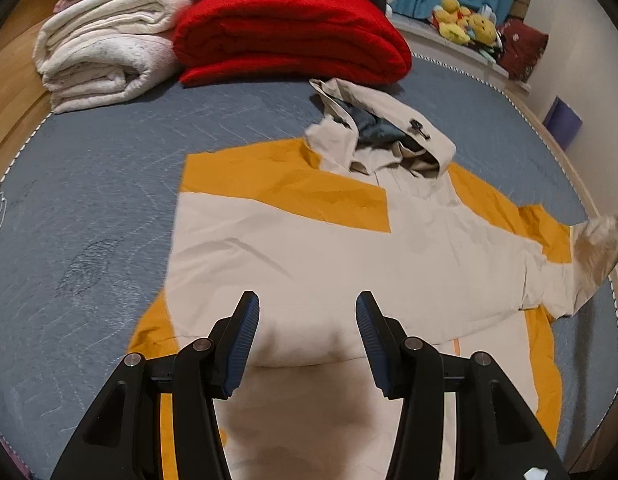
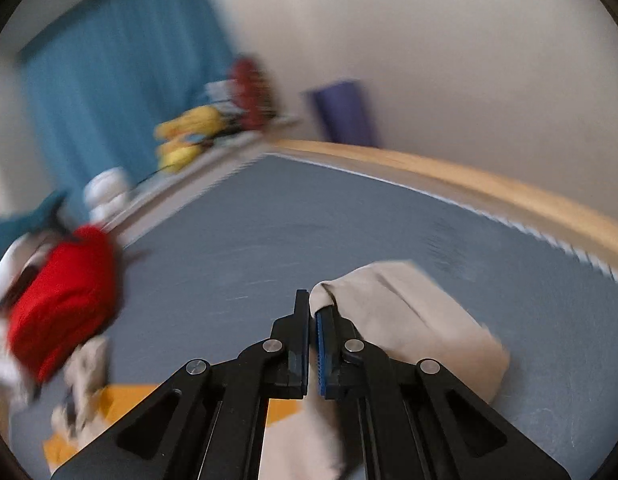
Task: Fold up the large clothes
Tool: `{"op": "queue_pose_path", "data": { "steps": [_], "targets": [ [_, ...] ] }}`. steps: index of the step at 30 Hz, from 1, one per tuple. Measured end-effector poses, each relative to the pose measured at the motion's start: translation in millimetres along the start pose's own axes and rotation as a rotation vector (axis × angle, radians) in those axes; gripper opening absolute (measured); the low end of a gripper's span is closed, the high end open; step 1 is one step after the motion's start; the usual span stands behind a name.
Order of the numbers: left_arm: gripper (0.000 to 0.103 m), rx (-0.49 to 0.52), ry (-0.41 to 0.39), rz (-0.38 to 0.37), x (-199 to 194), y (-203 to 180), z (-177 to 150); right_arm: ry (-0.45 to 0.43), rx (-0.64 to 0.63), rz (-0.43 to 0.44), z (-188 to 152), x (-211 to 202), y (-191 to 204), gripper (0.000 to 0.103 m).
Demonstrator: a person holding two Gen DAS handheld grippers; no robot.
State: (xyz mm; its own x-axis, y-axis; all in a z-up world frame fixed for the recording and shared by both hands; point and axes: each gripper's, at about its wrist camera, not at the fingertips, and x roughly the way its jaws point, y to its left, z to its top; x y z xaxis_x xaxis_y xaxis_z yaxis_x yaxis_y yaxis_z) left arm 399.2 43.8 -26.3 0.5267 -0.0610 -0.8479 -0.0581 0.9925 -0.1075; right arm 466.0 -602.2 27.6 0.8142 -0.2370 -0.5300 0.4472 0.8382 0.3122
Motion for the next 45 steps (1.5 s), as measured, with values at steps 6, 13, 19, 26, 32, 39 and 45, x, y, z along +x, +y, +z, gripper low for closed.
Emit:
{"op": "queue_pose_path", "data": {
  "steps": [6,13,19,26,32,39,45],
  "targets": [
    [0.047,-0.055,-0.021,-0.01,-18.7,26.9,3.6,0.094,-0.33,0.35,-70.8,-62.3,186.9,0.003],
    [0.047,-0.108,0.006,-0.073,-24.3,45.3,8.6,0.476,-0.553,0.589,-210.6,-101.6,320.2,0.01],
    [0.047,-0.106,0.032,-0.116,-21.9,40.5,7.7,0.499,-0.527,0.498,-213.3,-144.2,322.1,0.011],
    [0.018,-0.018,0.072,-0.193,-4.2,-6.8,-9.5,0.418,-0.345,0.453,-170.5,-152.5,271.2,0.036],
    [0.014,0.106,0.113,-0.274,25.1,-81.2,-29.0,0.522,-0.362,0.351,-188.1,-99.2,247.6,0.036],
    [0.021,0.164,0.186,-0.29,74.9,-125.7,-52.1,0.712,-0.255,0.213,-211.1,-39.1,197.9,0.036],
    [0.052,0.189,0.207,-0.285,95.5,-146.0,-63.5,0.794,-0.177,0.196,-231.3,-5.9,176.8,0.036]
  ]
}}
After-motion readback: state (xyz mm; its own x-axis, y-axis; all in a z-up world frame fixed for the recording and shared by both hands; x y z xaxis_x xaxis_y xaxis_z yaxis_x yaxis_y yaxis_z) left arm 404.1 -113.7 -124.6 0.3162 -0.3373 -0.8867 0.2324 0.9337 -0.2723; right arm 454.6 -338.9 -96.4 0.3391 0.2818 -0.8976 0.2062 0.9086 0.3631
